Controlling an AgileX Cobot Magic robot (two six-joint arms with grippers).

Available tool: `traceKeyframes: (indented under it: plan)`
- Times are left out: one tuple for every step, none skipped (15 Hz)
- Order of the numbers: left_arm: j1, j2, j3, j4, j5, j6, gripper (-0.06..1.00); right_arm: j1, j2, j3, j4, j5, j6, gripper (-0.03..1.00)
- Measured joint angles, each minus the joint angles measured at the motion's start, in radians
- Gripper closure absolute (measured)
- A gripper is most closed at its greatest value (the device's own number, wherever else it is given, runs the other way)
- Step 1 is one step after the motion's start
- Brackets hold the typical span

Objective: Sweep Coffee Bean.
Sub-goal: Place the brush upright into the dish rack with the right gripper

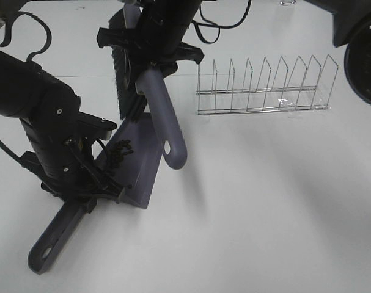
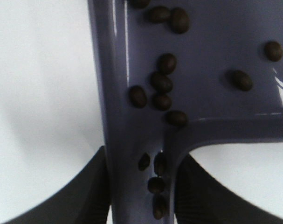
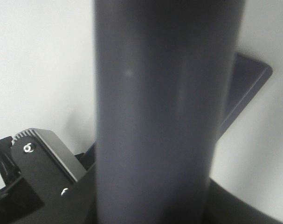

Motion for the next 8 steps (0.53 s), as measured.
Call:
traceKeyframes:
  plan:
    - [0.0,0.0,0.0,0.0,0.0,0.003,0.61,0.0,-0.036,0.013,-0.013,0.0,0.0,0.67]
    - [0.0,0.0,0.0,0.0,0.0,0.006,0.61,0.0,-0.088,0.04,-0.039,0.0,-0.001,0.67]
    - [0.0,0.0,0.0,0.0,0.0,0.006,0.61,0.0,-0.141,0.078,-0.08,0.0,-0.001,0.67]
    - [0.0,0.0,0.0,0.0,0.0,0.006,0.61,0.0,-0.202,0.137,-0.13,-0.001,-0.001,0.67]
    - [0.0,0.001,0.0,0.0,0.0,0.006,0.61,0.0,-0.259,0.206,-0.179,-0.001,-0.001,0.67]
    - [0.0,0.001,0.0,0.0,0.0,0.006,0.61,-0.001,-0.304,0.293,-0.224,-0.001,0.001,0.67]
    - [0.0,0.001,0.0,0.0,0.0,0.006,0.61,-0.006,-0.341,0.377,-0.254,-0.001,0.004,0.67]
    - [0.0,0.001,0.0,0.0,0.0,0.006,0.61,-0.024,-0.374,0.469,-0.261,0.0,0.004,0.67]
